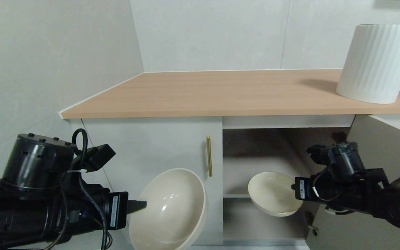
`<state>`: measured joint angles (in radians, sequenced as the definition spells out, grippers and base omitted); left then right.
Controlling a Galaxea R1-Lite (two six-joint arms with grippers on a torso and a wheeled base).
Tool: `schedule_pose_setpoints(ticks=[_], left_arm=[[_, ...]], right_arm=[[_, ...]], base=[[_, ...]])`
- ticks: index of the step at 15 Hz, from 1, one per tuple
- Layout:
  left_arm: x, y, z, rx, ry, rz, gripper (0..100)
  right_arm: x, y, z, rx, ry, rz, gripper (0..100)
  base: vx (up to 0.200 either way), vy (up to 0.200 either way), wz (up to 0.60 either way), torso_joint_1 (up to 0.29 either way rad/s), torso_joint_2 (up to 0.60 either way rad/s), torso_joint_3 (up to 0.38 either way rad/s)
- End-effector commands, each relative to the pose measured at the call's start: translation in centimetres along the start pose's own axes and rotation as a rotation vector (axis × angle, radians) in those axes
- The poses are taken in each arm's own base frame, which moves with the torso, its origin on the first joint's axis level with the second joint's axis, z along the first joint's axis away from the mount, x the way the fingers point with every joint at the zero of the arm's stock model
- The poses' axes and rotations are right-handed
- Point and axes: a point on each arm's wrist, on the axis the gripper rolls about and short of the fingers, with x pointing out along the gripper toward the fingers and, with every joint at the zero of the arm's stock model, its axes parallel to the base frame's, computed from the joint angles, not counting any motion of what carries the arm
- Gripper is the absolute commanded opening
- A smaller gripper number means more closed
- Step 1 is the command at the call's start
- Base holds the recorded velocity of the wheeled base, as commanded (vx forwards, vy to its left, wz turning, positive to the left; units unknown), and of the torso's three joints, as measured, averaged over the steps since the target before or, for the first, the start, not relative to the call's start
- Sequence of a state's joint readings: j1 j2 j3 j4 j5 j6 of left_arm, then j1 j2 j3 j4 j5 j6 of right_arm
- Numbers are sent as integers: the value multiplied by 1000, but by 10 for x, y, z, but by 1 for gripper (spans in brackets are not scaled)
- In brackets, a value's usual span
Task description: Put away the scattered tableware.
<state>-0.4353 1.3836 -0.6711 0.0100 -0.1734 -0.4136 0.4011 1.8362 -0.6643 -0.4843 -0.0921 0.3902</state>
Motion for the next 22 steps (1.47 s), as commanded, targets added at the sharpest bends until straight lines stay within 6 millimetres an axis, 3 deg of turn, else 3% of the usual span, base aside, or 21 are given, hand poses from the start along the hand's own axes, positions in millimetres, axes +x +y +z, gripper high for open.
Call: schedule_pose_setpoints(ticks=[1, 5, 6, 9, 16, 19, 22], left_arm=[[3, 0, 0, -2, 7, 3, 0], [3, 0, 0, -2, 9, 5, 0], [3, 0, 0, -2, 9, 5, 0], [4, -4, -3, 13, 22, -8, 0], [4, -6, -4, 19, 26, -14, 0], [5, -6, -4, 19, 29, -14, 0], [5, -5, -4, 19, 30, -13, 0]], right_arm=[[56, -15, -14, 12, 46, -63, 0], [106, -22, -13, 29, 34, -146, 0], [106, -22, -13, 29, 34, -146, 0], [141, -34, -11, 46, 8, -197, 0], [173, -63, 1, 97, -51, -299, 0], [170, -59, 6, 94, -73, -314, 0], [180, -60, 13, 98, -112, -353, 0]], base=[[0, 0, 0, 0, 0, 0], [0, 0, 0, 0, 0, 0], [0, 0, 0, 0, 0, 0], [0, 0, 0, 0, 0, 0], [0, 0, 0, 0, 0, 0], [0, 0, 0, 0, 0, 0], [0, 0, 0, 0, 0, 0]])
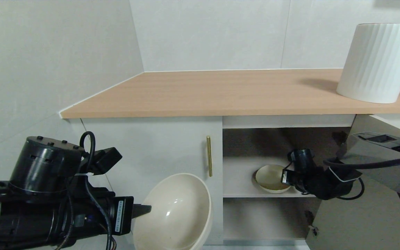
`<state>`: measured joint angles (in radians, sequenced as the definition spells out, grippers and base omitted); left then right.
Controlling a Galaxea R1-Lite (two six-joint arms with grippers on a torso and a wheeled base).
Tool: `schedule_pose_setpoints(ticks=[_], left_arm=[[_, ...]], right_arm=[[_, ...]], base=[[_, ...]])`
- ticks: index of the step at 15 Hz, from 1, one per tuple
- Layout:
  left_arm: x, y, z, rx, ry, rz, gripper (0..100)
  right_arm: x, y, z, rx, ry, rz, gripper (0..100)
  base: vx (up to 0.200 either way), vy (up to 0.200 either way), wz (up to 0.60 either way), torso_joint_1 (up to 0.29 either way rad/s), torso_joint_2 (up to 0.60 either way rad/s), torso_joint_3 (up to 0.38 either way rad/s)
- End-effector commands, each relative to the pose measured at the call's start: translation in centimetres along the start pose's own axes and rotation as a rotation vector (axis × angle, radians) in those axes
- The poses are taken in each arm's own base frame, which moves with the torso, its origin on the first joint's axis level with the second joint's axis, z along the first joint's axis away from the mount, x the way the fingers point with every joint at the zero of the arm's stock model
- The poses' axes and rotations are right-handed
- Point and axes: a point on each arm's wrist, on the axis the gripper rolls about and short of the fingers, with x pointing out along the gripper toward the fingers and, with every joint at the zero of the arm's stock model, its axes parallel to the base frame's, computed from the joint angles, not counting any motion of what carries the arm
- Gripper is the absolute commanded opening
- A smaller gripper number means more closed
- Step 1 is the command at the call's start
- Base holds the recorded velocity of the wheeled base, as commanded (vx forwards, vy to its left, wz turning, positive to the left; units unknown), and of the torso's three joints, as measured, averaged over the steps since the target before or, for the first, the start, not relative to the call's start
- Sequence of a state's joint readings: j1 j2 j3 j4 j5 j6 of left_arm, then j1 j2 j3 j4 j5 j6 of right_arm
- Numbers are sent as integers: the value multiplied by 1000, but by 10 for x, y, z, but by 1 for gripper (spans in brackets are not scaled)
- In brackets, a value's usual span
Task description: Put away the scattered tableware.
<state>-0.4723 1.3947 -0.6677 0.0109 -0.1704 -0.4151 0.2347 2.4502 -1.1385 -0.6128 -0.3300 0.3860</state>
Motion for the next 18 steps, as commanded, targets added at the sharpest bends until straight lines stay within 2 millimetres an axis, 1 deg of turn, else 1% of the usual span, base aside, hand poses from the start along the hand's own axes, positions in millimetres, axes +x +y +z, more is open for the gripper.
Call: schedule_pose_setpoints(ticks=[1, 5, 8, 10, 14, 18], left_arm=[[0, 0, 0, -1, 0, 0, 0], [0, 0, 0, 1, 3, -1, 0], [0, -1, 0, 2, 1, -2, 0], [0, -1, 0, 4, 2, -4, 0], [0, -2, -1, 6, 4, -6, 0], [0, -2, -1, 7, 2, -8, 0]], right_arm=[[5, 2, 0, 2, -6, -1, 0], [14, 2, -9, -10, 10, -9, 0], [15, 5, -6, -7, 0, -3, 0], [16, 11, -10, -22, 22, -1, 0], [18, 14, -8, -18, 14, 2, 0], [24, 15, -7, -10, -9, -24, 0]], base=[[0, 0, 0, 0, 0, 0], [0, 0, 0, 0, 0, 0], [0, 0, 0, 0, 0, 0], [0, 0, 0, 0, 0, 0], [0, 0, 0, 0, 0, 0], [0, 0, 0, 0, 0, 0]])
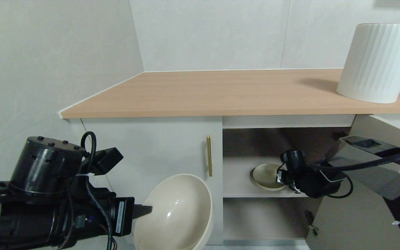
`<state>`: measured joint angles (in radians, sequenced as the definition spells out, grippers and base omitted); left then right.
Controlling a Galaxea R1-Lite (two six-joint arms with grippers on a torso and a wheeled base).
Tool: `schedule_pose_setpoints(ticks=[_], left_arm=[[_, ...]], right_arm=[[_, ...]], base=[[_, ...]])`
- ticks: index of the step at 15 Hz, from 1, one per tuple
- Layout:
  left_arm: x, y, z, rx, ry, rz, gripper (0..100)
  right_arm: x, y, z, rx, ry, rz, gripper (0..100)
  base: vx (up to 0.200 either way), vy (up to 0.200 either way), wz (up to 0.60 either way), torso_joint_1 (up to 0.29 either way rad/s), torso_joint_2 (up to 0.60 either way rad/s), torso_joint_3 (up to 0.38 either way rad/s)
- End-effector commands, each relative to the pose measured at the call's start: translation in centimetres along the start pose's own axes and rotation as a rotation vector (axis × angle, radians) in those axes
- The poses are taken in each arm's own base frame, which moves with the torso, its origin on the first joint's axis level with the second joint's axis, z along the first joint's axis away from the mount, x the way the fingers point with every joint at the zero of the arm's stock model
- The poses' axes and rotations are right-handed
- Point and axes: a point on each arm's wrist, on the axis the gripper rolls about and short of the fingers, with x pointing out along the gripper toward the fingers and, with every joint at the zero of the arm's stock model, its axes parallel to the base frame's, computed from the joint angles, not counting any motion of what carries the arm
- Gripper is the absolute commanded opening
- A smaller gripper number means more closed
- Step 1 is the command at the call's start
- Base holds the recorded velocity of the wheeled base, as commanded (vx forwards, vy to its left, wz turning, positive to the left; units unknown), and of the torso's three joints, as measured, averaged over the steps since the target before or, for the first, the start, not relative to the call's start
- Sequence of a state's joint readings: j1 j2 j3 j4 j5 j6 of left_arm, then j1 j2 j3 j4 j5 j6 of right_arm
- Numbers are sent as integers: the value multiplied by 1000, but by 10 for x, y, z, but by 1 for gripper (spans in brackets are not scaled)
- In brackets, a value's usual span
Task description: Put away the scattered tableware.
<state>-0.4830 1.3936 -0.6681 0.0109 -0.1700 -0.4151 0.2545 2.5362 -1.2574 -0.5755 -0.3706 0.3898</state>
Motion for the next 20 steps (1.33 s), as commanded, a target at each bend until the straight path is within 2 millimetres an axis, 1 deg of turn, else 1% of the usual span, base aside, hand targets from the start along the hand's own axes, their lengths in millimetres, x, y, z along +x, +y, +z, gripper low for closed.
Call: schedule_pose_setpoints(ticks=[1, 4, 5, 11, 12, 13, 15, 17, 18, 19, 20], left_arm=[[0, 0, 0, 0, -1, -1, 0], [0, 0, 0, 0, -1, -1, 0], [0, 0, 0, 0, -1, -1, 0], [0, 0, 0, 0, 0, 0, 0], [1, 0, 0, -1, 3, 1, 0], [4, 0, 0, -3, 11, 4, 0], [11, -2, 0, 7, 33, 9, 0], [19, -7, -1, 27, 45, 5, 0], [33, -15, -1, 54, 67, 17, 0], [41, -18, -4, 68, 81, 49, 0], [48, -18, -6, 78, 88, 87, 0]], right_arm=[[1, 0, -1, 0, -1, 0, 0], [2, 1, 0, 0, -1, 0, 0], [1, 1, -1, 0, -2, 2, 100], [-3, 0, 4, 5, -9, 3, 100], [-10, -2, 6, 6, -7, 3, 100], [-26, -6, 7, -3, 10, 8, 100], [-73, -2, 15, -32, 20, 96, 100], [-116, -5, 27, -76, 28, 141, 100], [-166, -3, 44, -123, 39, 194, 100], [-204, -1, 55, -141, 30, 244, 100], [-241, -1, 60, -168, 44, 318, 100]], base=[[0, 0, 0, 0, 0, 0], [0, 0, 0, 0, 0, 0], [0, 0, 0, 0, 0, 0], [0, 0, 0, 0, 0, 0], [0, 0, 0, 0, 0, 0], [0, 0, 0, 0, 0, 0], [0, 0, 0, 0, 0, 0], [0, 0, 0, 0, 0, 0], [0, 0, 0, 0, 0, 0], [0, 0, 0, 0, 0, 0], [0, 0, 0, 0, 0, 0]])
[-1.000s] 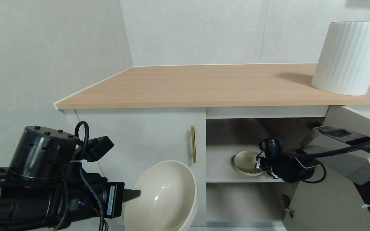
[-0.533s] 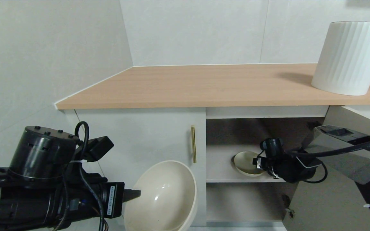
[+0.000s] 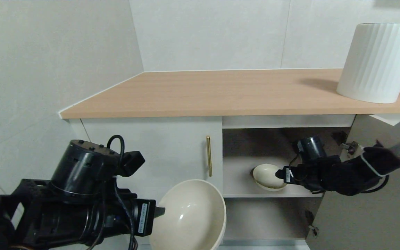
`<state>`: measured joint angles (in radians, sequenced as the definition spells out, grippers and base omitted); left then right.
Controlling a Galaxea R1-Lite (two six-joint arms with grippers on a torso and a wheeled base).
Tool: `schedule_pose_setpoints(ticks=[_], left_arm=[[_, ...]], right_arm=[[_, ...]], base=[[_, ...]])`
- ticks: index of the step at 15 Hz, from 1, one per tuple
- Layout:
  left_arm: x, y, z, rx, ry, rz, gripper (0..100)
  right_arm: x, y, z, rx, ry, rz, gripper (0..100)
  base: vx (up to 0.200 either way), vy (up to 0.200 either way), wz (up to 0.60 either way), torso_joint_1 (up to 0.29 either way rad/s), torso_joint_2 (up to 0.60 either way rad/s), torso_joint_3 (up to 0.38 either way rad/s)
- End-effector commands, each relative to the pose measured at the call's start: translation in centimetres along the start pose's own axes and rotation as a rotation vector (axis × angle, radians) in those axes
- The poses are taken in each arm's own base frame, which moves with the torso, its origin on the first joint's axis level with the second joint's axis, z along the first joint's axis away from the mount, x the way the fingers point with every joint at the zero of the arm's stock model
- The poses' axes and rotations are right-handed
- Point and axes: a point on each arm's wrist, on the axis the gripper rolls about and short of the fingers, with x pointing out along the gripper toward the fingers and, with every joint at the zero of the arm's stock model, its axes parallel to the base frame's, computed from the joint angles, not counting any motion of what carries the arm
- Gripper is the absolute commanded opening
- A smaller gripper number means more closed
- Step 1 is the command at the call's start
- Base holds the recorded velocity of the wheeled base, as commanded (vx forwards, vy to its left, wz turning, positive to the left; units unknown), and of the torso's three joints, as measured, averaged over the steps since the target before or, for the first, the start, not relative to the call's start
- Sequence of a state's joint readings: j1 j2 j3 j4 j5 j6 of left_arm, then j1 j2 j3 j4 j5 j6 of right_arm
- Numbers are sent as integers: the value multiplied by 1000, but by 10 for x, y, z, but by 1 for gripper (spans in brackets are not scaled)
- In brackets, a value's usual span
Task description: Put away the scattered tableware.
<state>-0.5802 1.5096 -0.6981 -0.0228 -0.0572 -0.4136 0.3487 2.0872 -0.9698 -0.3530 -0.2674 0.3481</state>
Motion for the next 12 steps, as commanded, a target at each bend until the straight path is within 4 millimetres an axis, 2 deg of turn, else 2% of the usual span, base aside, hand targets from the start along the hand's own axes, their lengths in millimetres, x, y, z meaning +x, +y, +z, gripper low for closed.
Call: schedule_pose_setpoints(ticks=[1, 2, 4, 5, 7, 12], left_arm=[[19, -4, -4, 19, 54, 32, 0], [25, -6, -6, 25, 71, 47, 0], [25, -5, -8, 26, 78, 56, 0], [25, -5, -8, 27, 73, 61, 0], [25, -5, -8, 29, 76, 66, 0], [34, -13, -16, 59, 116, 63, 0]], right_arm=[[-121, 16, 19, -74, -54, 199, 100], [-158, 27, 26, -132, -66, 327, 100], [-190, 48, 20, -257, -17, 408, 100], [-199, 57, 9, -297, 15, 443, 100], [-201, 72, -12, -321, 82, 490, 100], [-213, 99, -34, -402, 112, 563, 100]], base=[[0, 0, 0, 0, 0, 0], [0, 0, 0, 0, 0, 0], [0, 0, 0, 0, 0, 0], [0, 0, 0, 0, 0, 0], [0, 0, 0, 0, 0, 0], [0, 0, 0, 0, 0, 0]])
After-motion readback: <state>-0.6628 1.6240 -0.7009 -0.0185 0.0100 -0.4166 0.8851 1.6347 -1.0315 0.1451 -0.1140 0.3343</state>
